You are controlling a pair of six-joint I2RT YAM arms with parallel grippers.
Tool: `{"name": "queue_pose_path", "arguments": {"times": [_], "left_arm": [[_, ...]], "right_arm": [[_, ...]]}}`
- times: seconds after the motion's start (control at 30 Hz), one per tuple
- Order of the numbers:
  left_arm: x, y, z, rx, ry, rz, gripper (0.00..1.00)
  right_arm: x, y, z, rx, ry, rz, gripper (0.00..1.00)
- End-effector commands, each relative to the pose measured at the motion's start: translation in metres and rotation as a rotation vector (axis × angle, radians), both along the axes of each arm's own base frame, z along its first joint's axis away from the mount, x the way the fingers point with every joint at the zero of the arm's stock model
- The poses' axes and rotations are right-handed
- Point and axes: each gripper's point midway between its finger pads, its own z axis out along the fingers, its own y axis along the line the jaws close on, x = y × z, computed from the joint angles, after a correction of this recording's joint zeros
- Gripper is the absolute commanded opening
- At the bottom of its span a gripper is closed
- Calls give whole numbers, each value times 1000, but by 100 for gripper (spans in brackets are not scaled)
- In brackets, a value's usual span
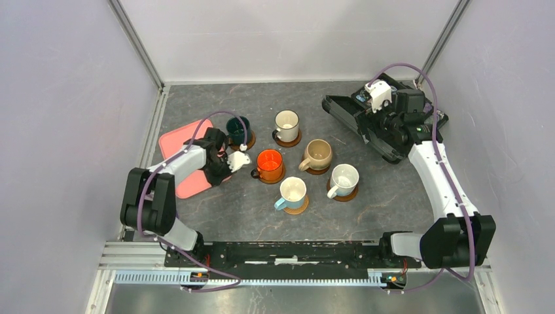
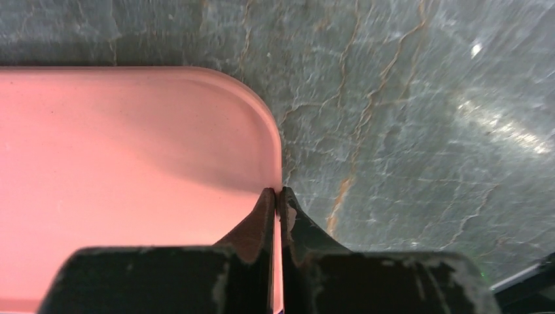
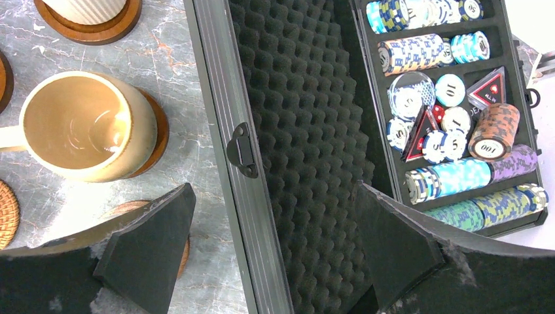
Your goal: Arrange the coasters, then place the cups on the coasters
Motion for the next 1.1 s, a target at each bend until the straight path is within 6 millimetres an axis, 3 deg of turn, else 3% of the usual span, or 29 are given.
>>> {"name": "queue_pose_path", "arguments": {"times": [0.0,0.2,0.6,1.07], "left_arm": [[-1,-18,13,-40,46,137,2],[-9,-31,26,-94,132,265,2],[-40,-51,49,-185,196,351,2],[-68,-71,53,-207,216,252,2]], "right_arm": [[0,-2,12,6,-42,-10,98],[0,-3,12,-1,-44,-9,98],[0,-1,11,1,-46,-1,98],[-1,-1,10,-2,-44,7,98]]}}
